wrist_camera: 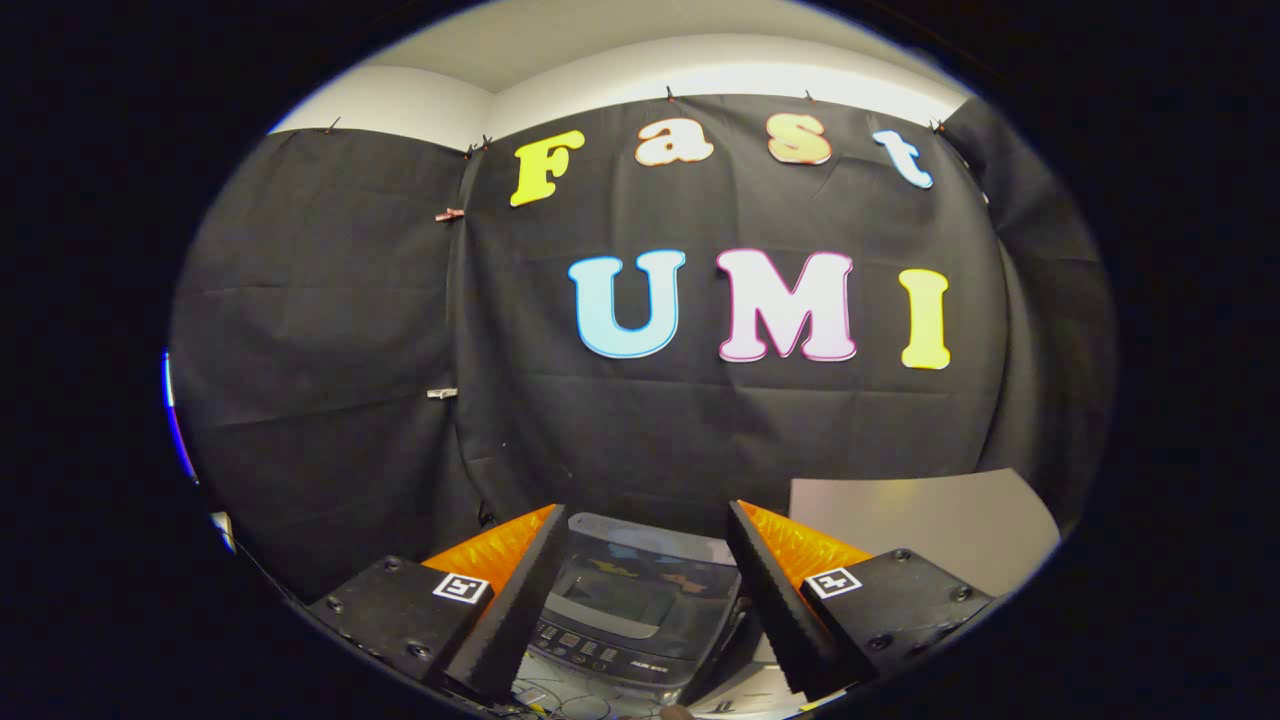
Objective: Put the clothes into the washing machine and then close the washing machine lid.
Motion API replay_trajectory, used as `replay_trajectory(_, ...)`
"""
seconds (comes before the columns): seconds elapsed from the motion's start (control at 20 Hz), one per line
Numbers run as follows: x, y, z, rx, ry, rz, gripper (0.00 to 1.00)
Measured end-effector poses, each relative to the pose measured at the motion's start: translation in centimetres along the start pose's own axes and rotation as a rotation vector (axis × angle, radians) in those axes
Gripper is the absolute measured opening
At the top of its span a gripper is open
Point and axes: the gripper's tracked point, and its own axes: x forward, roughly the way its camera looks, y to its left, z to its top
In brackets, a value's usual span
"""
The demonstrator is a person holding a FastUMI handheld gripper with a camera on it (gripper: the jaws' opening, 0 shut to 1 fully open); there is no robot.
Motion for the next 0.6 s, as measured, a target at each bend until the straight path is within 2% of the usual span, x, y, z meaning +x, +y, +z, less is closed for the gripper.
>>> replay_trajectory(0.4,-10.5,-4.5,4.2,-0.034,-0.209,-0.090,0.98)
replay_trajectory(0.6,-15.3,-6.5,3.9,-0.053,-0.283,-0.145,0.98)
